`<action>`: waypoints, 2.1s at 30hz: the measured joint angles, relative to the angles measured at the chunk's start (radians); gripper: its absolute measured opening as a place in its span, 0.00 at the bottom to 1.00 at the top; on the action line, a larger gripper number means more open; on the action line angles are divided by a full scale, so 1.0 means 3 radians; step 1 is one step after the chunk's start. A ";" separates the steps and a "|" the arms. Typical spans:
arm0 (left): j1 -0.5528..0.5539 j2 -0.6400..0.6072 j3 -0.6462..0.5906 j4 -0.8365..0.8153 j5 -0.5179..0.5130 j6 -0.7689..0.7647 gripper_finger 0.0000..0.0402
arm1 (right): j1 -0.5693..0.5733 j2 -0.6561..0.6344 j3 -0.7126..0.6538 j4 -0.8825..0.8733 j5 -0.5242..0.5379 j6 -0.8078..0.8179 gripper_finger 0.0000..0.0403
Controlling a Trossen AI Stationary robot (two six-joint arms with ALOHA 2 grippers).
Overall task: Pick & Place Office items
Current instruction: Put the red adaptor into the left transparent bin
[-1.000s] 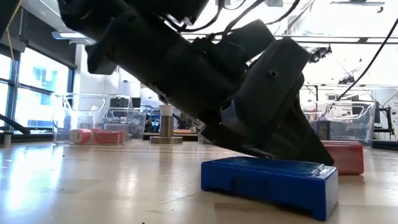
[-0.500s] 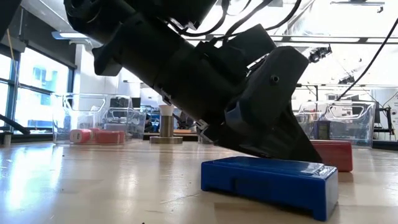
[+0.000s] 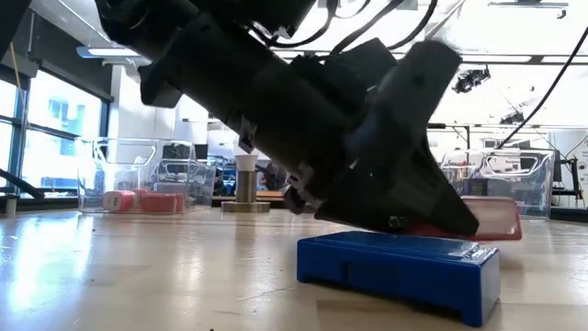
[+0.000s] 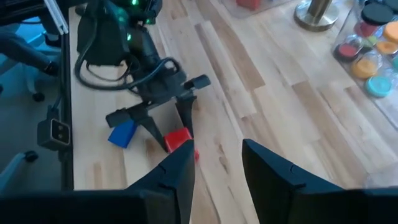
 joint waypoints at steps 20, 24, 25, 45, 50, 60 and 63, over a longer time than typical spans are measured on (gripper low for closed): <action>0.0262 -0.1502 -0.0001 -0.2844 0.0130 -0.1396 0.51 | 0.0001 -0.0001 0.0001 -0.0027 0.0135 -0.0177 0.30; 0.0386 -0.1925 -0.0001 -0.3605 0.0080 -0.1634 0.51 | -0.0011 -0.0001 0.0001 -0.0083 0.0324 -0.0177 0.30; 0.0413 -0.2033 -0.0001 -0.3766 0.0041 -0.1680 0.51 | -0.0021 -0.0001 0.0001 -0.0087 0.0365 -0.0176 0.30; 0.2169 -0.2865 -0.0001 -0.5707 0.0604 -0.2113 0.51 | -0.0292 -0.0001 0.0001 -0.0085 0.0563 0.0041 0.30; 0.2737 -0.2823 -0.0002 -0.5747 0.0627 -0.1635 0.51 | -0.0356 -0.0001 0.0001 -0.0069 0.0562 0.0123 0.30; 0.3396 -0.2448 -0.0004 -0.5460 0.0929 -0.0854 0.51 | -0.0428 -0.0001 0.0001 -0.0086 0.0627 0.0216 0.30; 0.3496 -0.2240 -0.0005 -0.5305 0.1031 -0.0703 0.51 | -0.0526 -0.0001 0.0001 -0.0086 0.0629 0.0210 0.30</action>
